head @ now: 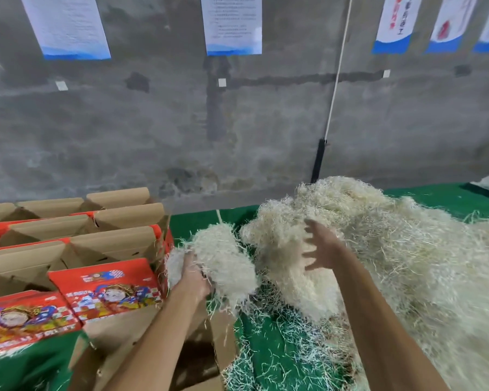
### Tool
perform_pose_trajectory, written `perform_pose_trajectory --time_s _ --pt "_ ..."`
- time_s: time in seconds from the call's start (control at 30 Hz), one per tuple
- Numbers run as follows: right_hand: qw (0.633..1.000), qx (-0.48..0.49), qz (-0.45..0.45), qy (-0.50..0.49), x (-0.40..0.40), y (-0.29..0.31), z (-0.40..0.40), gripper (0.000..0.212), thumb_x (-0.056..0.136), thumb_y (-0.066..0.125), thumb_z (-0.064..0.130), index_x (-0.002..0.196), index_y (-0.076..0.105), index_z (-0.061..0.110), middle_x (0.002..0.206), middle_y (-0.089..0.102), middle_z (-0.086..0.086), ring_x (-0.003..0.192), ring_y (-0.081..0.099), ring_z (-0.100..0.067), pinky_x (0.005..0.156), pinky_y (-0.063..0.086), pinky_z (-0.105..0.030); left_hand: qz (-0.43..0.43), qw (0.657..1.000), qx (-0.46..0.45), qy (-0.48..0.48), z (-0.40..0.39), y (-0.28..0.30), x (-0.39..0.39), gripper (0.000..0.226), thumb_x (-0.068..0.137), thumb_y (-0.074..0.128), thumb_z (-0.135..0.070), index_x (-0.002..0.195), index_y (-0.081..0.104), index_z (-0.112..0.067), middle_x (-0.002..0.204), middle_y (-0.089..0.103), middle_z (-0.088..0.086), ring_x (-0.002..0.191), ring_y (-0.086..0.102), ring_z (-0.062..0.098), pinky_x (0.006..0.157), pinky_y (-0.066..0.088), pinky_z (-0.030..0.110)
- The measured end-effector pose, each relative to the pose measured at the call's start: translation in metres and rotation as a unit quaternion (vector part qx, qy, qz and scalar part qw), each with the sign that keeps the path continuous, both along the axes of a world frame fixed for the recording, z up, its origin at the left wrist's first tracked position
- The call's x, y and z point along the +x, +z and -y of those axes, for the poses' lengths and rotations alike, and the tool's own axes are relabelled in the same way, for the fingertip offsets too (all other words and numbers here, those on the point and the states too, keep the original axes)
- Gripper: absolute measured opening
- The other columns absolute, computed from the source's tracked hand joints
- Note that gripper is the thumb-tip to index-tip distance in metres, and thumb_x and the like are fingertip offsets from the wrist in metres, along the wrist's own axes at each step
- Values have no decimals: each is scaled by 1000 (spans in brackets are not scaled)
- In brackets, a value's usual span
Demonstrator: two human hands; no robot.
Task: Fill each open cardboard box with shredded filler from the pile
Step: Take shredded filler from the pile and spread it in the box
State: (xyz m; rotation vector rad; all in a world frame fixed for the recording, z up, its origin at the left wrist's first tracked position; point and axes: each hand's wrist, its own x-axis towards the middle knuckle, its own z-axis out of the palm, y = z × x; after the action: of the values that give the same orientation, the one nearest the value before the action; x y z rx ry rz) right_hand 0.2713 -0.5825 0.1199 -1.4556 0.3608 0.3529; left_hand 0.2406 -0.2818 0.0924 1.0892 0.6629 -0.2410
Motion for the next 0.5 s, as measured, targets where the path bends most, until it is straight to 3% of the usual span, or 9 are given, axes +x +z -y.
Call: perform_pose_trajectory --time_s 0.07,0.13,0.2,0.27,0.33,0.37,0.43,0.47,0.5 --pt "990 -106 -12 89 -4 3 -7 58 98 50 54 139 52 12 147 51 -12 123 57 -38 105 42 -61 9 999 -36 5 5 9 -1 57 96 49 -55 131 51 -10 125 55 23 113 55 42 103 43 56" --pt "985 -103 32 131 -6 9 -30 48 98 56 48 125 61 9 127 68 -11 106 70 -31 101 50 -55 42 999 -17 -5 -1 17 -3 69 91 50 -63 142 43 -17 146 45 17 132 45 40 109 36 56" --pt "984 -85 81 136 -11 18 -61 48 96 58 49 121 63 7 115 73 -10 99 73 -30 95 54 -53 37 999 -26 -19 -14 21 -9 97 76 49 -82 150 35 -21 154 36 15 140 37 38 114 27 57" --pt "979 -83 124 138 -21 27 -99 57 89 63 60 121 63 14 109 74 -7 90 75 -24 85 60 -50 38 999 -18 -29 -29 28 -20 111 69 43 -92 153 31 -20 150 40 16 136 40 38 115 23 59" --pt "969 -112 149 165 -38 29 -143 79 75 60 82 126 58 21 102 70 0 76 70 -10 73 62 -40 76 995 26 -54 -44 35 -33 108 73 31 -93 155 25 -25 154 35 13 139 36 36 116 22 57" --pt "960 -147 164 173 -47 26 -169 93 70 54 90 134 52 23 108 68 4 77 63 -3 71 60 -35 103 990 56 -73 -50 38 -41 102 75 26 -92 155 22 -29 159 28 10 143 30 35 116 22 55" --pt "943 -189 225 158 -69 10 -219 98 73 47 91 144 46 23 129 59 10 95 57 -2 88 57 -42 118 979 131 -98 -61 39 -58 98 77 26 -90 148 38 -23 153 39 10 136 43 31 113 32 48" --pt "939 -174 261 141 -79 0 -240 91 79 48 85 140 53 17 120 65 6 91 59 -7 87 57 -44 115 976 169 -80 -69 35 -65 98 77 32 -89 139 48 -15 142 52 9 125 54 29 107 41 43" --pt "940 -150 280 121 -88 -9 -256 86 83 49 80 134 59 11 92 70 4 72 58 -10 73 59 -41 110 973 198 -52 -79 31 -72 94 79 41 -84 133 51 -8 132 59 6 116 59 25 98 46 36"
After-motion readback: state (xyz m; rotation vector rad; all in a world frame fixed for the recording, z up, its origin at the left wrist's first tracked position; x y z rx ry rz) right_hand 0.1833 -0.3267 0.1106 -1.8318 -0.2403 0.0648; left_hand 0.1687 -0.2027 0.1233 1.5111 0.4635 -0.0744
